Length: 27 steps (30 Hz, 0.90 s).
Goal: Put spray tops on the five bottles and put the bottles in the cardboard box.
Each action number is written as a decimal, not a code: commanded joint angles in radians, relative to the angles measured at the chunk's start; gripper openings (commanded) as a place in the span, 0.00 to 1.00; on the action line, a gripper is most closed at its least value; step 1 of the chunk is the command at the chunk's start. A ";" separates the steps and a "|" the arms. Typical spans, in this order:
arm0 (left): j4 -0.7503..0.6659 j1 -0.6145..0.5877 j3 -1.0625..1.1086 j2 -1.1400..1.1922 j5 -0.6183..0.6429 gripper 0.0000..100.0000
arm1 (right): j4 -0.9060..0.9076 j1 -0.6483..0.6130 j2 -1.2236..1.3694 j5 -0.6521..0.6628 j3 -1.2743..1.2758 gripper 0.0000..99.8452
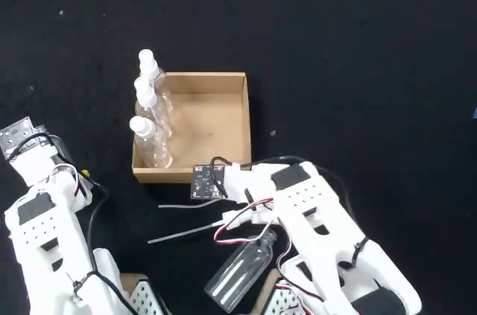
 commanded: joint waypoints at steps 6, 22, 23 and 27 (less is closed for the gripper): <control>-0.018 0.012 -0.001 -0.034 0.003 0.03 | -0.216 0.006 -0.042 -0.015 0.105 0.14; -0.023 0.012 0.002 -0.034 0.003 0.03 | 0.632 0.173 -0.042 0.264 -0.464 0.01; -0.023 0.012 0.004 -0.034 0.003 0.03 | 0.666 0.192 -0.042 0.287 -0.501 0.01; -0.023 0.012 0.005 -0.034 0.003 0.03 | 0.712 0.316 -0.042 0.321 -0.625 0.01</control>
